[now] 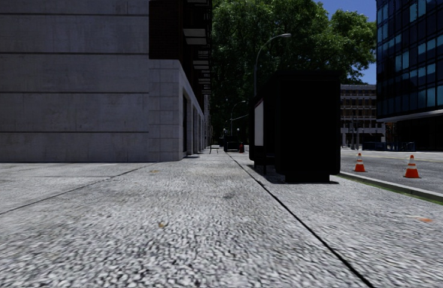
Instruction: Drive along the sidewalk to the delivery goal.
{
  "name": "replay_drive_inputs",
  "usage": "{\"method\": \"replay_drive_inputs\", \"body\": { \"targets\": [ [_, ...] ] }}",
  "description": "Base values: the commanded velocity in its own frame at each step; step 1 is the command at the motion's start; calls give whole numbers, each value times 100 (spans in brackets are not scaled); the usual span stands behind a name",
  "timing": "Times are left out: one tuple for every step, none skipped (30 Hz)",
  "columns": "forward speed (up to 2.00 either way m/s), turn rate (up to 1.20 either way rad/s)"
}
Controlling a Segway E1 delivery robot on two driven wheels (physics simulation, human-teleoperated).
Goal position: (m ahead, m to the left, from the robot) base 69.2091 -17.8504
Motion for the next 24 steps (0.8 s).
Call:
{"method": "replay_drive_inputs", "body": {
  "targets": [
    [200, 0],
    [200, 0],
    [200, 0],
    [200, 0],
    [200, 0],
    [200, 0],
    [200, 0],
    [200, 0],
    [200, 0],
    [200, 0],
    [200, 0],
    [200, 0],
    [200, 0],
    [200, 0],
    [200, 0],
    [200, 0],
    [200, 0],
    [200, 0],
    [200, 0],
    [200, 0],
    [200, 0],
    [200, 0],
    [200, 0],
    [200, 0]
  ]
}}
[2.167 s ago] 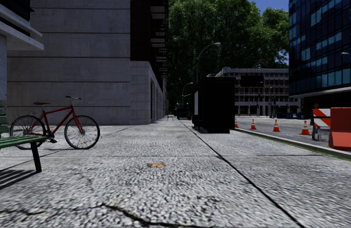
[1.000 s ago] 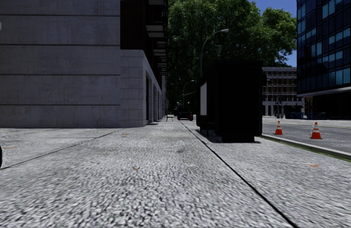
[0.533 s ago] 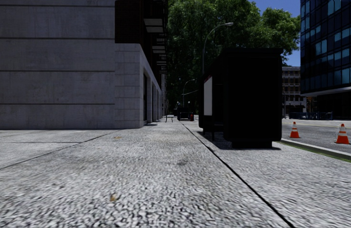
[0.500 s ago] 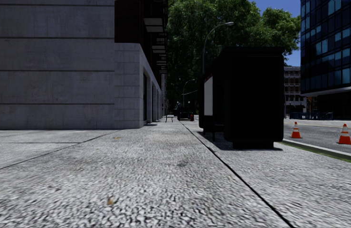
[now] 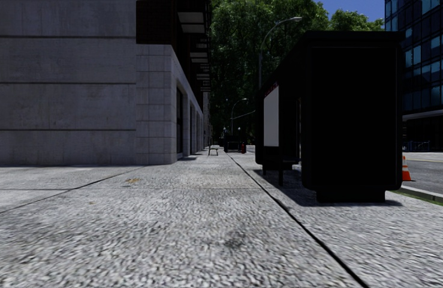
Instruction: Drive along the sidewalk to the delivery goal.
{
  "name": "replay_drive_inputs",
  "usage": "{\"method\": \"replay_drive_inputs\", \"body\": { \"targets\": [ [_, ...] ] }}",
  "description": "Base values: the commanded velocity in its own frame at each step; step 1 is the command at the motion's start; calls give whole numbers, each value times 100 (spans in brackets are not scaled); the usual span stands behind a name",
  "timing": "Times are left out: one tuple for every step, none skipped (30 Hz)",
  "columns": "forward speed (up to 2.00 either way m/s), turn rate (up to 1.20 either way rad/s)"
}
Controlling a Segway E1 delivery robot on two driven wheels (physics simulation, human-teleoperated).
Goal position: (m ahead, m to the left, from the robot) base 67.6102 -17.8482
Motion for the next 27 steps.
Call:
{"method": "replay_drive_inputs", "body": {
  "targets": [
    [200, 0],
    [200, 0],
    [200, 0],
    [200, 0],
    [200, 0],
    [200, 0],
    [200, 0],
    [200, 0],
    [200, 0],
    [200, 0],
    [200, 0],
    [200, 0],
    [200, 0],
    [200, 0],
    [200, 0],
    [200, 0],
    [200, 0],
    [200, 0],
    [200, 0],
    [200, 0],
    [200, 0],
    [200, 0],
    [200, 0],
    [200, 0],
    [200, 0],
    [200, 0],
    [200, 0]
  ]
}}
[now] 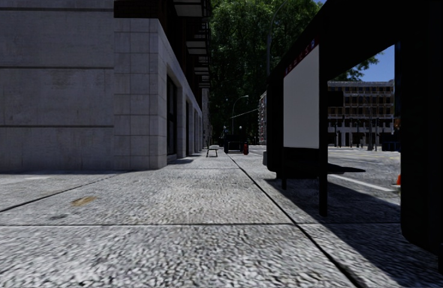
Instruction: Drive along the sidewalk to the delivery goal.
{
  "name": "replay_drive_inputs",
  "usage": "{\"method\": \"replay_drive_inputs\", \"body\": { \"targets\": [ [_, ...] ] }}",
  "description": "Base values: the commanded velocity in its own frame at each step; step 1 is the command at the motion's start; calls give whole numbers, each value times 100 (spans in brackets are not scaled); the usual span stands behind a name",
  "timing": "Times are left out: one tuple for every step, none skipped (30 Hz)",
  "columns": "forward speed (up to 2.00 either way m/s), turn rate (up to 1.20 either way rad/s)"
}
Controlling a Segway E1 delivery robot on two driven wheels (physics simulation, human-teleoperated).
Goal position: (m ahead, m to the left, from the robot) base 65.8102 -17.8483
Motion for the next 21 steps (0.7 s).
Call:
{"method": "replay_drive_inputs", "body": {
  "targets": [
    [200, 0],
    [200, 0],
    [200, 0],
    [200, 0],
    [200, 0],
    [200, 0],
    [200, 0],
    [200, 0],
    [200, 0],
    [200, 0],
    [200, 0],
    [200, 0],
    [200, 0],
    [200, 0],
    [200, 0],
    [200, 0],
    [200, 0],
    [200, 0],
    [200, 0],
    [200, 0],
    [200, 0]
  ]
}}
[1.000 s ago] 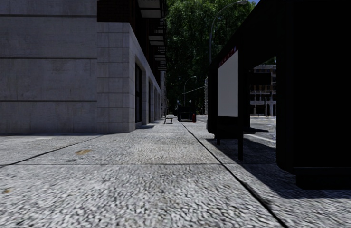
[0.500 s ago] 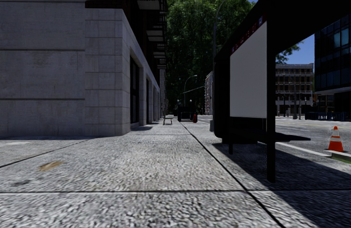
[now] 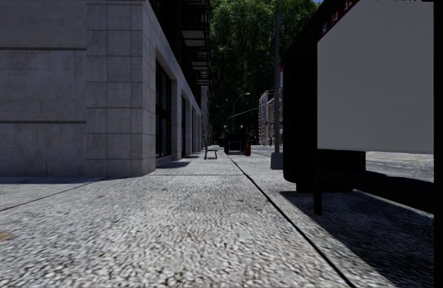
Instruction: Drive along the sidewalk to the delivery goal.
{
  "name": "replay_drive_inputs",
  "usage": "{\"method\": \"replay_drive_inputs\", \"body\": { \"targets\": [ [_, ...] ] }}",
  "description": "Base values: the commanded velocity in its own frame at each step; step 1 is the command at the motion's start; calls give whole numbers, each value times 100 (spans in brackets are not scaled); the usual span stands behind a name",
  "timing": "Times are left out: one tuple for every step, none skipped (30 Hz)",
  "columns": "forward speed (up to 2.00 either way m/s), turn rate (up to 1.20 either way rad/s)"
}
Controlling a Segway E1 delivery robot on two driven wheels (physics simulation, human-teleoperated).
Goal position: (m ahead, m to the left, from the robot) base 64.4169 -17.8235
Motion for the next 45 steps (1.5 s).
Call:
{"method": "replay_drive_inputs", "body": {
  "targets": [
    [200, 0],
    [200, 0],
    [200, 0],
    [200, 0],
    [200, 0],
    [200, 0],
    [200, 0],
    [200, 0],
    [200, 0],
    [200, 0],
    [200, 0],
    [200, 0],
    [200, 0],
    [200, 0],
    [200, 0],
    [200, 0],
    [200, 0],
    [200, 0],
    [200, 0],
    [200, 0],
    [200, 0],
    [200, 0],
    [200, 0],
    [200, 0],
    [200, 0],
    [200, 0],
    [200, 0],
    [200, 0],
    [200, 0],
    [200, 0],
    [200, 0],
    [200, 0],
    [200, 0],
    [200, 0],
    [200, 0],
    [200, 0],
    [200, 0],
    [200, 0],
    [200, 0],
    [200, 0],
    [200, 0],
    [200, 0],
    [200, 0],
    [200, 0],
    [200, 0]
  ]
}}
